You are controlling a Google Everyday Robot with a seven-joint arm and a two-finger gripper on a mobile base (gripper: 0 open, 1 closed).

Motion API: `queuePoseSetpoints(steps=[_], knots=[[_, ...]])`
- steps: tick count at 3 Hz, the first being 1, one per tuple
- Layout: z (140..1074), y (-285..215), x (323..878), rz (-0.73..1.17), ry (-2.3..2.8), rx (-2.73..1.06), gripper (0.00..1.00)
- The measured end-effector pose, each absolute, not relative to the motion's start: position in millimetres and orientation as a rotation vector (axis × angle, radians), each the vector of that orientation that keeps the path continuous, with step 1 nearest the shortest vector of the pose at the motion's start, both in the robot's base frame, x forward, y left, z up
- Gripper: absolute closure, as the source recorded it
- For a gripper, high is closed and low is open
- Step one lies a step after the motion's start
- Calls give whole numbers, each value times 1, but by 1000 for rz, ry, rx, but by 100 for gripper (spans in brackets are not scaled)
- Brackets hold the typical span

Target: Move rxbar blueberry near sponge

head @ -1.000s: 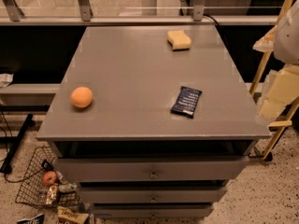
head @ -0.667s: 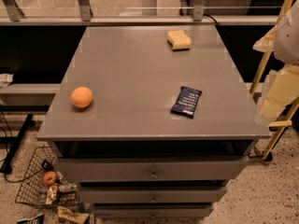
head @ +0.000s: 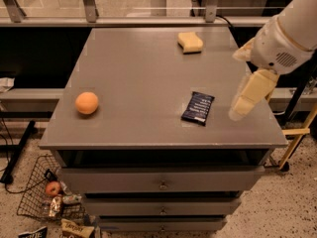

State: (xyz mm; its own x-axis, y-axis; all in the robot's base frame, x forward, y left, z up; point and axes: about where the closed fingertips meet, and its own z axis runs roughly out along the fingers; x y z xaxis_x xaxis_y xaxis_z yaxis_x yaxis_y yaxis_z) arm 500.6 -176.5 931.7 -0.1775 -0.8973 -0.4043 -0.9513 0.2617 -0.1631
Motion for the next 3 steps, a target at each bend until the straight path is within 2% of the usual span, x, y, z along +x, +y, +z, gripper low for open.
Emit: queuePoseSetpoints(steps=[1,3], knots=[[889,-139,538,259,2113,-1671,0],[836,-118,552,323,2168,-1610,0]])
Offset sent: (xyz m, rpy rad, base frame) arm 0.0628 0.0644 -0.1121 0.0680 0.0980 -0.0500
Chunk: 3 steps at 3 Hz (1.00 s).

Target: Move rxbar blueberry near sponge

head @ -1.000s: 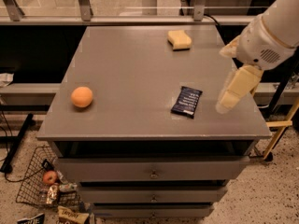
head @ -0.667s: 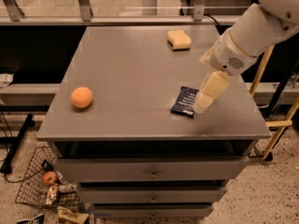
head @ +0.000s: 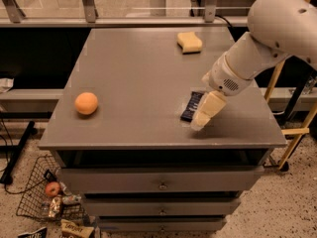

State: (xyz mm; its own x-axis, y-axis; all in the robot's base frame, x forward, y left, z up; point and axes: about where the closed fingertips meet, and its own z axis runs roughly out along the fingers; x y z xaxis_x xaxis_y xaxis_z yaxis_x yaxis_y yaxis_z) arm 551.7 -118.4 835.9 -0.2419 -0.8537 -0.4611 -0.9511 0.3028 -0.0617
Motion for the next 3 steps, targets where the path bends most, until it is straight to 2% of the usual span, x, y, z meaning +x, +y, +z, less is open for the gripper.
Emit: queuePoseSetpoints(steps=[1,3], knots=[[822,-115,553,353,2175,-1591,0],[813,-112,556,363,2177,-1592,41]])
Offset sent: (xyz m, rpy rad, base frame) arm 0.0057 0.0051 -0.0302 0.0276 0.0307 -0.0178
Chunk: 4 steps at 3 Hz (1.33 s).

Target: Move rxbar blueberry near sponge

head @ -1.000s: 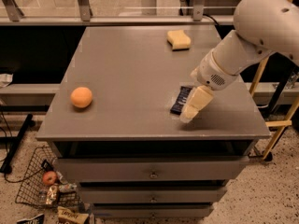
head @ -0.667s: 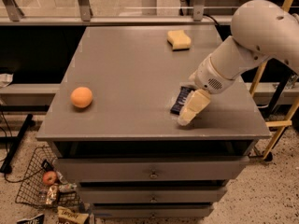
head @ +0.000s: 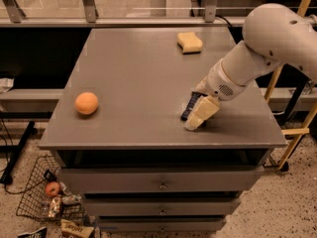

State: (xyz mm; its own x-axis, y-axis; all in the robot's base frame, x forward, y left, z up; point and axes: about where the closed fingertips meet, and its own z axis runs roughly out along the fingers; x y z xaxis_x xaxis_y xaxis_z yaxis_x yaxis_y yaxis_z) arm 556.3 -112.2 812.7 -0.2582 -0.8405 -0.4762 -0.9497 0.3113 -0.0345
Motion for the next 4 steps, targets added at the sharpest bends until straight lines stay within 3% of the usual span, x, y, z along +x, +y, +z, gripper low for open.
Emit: queuePoseSetpoints(steps=[1,2,4], knots=[[822,-112,556,364,2177,-1592,73],[826,-112,556,363,2177,-1591,96],[896,-191,578,111,2094,-1351,100]])
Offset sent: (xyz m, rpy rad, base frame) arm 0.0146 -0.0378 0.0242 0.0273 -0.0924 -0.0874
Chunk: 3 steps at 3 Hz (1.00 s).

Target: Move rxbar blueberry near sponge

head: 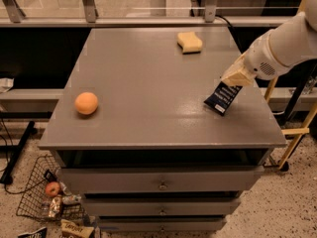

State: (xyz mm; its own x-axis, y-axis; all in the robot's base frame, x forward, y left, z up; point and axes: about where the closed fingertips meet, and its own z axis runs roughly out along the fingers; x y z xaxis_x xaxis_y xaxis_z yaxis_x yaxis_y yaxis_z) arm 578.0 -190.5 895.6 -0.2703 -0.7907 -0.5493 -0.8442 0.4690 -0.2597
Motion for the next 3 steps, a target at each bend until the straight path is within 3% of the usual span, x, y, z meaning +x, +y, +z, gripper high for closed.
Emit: queuePoseSetpoints(steps=[1,3], knots=[[896,-190,578,111,2094,-1351,100],[961,-202,648,-43,1896,-1272,100]])
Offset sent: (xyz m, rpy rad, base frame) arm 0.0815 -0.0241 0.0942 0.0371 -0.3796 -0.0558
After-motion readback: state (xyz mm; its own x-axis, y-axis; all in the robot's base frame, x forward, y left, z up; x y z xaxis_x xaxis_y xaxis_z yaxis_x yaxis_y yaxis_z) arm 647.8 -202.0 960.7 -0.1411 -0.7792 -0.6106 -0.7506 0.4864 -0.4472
